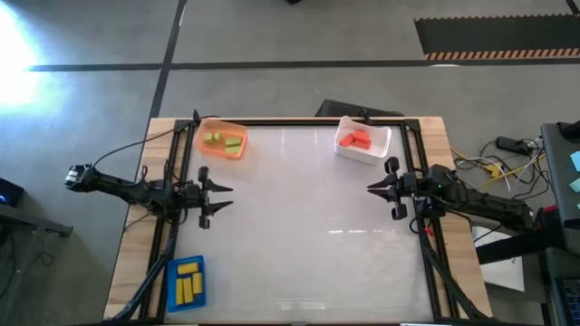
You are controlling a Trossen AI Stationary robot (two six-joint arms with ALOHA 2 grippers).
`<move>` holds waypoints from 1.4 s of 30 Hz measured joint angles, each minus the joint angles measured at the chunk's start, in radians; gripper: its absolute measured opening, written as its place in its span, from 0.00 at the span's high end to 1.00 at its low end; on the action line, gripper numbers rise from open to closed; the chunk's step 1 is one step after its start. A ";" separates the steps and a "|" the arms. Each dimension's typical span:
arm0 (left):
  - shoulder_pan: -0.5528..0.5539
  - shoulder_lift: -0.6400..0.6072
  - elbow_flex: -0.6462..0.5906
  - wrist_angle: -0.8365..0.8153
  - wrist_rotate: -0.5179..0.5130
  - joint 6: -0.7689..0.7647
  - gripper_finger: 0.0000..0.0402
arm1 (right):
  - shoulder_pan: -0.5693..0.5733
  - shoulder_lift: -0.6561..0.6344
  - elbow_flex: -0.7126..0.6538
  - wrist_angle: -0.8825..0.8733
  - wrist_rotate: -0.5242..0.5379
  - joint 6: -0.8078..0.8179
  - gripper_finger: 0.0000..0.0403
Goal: Sort & place blocks by color
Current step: Return to Home Position
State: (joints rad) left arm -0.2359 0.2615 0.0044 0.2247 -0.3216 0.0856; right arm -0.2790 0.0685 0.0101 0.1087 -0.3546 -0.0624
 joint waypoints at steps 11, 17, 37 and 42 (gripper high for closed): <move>0.000 0.030 0.000 -0.002 0.000 0.000 0.60 | 0.000 0.000 0.000 0.000 0.000 0.000 0.92; 0.000 0.046 0.000 -0.001 0.000 0.000 0.60 | 0.000 0.000 0.000 0.000 0.000 0.000 0.92; 0.000 0.070 0.000 0.000 0.000 0.000 0.60 | 0.000 0.000 0.000 0.000 0.000 0.000 0.92; 0.000 0.070 0.000 -0.001 0.000 0.000 0.60 | 0.000 0.000 0.000 0.000 0.000 0.000 0.92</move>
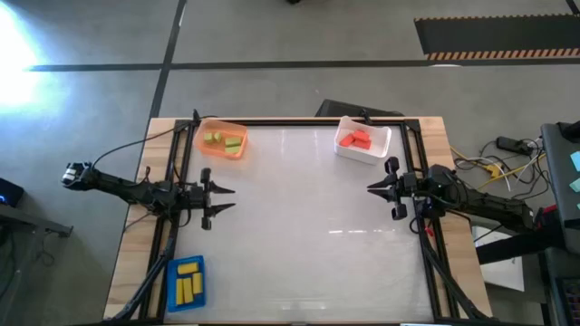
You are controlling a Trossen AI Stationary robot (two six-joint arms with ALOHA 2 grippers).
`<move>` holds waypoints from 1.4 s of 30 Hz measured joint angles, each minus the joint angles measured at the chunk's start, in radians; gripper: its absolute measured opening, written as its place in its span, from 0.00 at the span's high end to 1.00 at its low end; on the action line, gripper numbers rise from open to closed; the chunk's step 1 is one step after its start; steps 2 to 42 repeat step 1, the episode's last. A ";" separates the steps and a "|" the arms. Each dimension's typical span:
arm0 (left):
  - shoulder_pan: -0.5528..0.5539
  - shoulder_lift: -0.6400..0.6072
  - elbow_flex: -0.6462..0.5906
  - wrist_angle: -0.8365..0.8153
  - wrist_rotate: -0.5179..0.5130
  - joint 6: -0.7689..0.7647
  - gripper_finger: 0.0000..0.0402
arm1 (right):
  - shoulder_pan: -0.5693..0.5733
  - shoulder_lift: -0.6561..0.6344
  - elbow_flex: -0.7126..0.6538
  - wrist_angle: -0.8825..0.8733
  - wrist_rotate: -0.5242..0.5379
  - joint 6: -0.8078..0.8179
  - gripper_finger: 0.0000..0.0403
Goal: Sort & place blocks by color
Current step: Return to Home Position
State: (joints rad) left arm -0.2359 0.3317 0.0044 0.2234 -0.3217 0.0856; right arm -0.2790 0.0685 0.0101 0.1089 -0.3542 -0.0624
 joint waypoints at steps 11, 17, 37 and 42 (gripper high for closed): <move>0.000 0.000 0.000 0.000 0.000 0.000 0.60 | 0.000 0.000 0.000 0.000 0.000 0.000 0.92; 0.000 0.000 0.000 0.000 0.000 0.000 0.60 | 0.000 0.000 0.000 0.000 0.000 0.000 0.92; 0.000 0.000 0.000 0.000 0.000 0.000 0.60 | 0.000 0.000 0.000 0.000 0.000 0.000 0.92; 0.000 0.000 0.000 0.000 0.000 0.000 0.60 | 0.000 0.000 0.000 0.000 0.000 0.000 0.92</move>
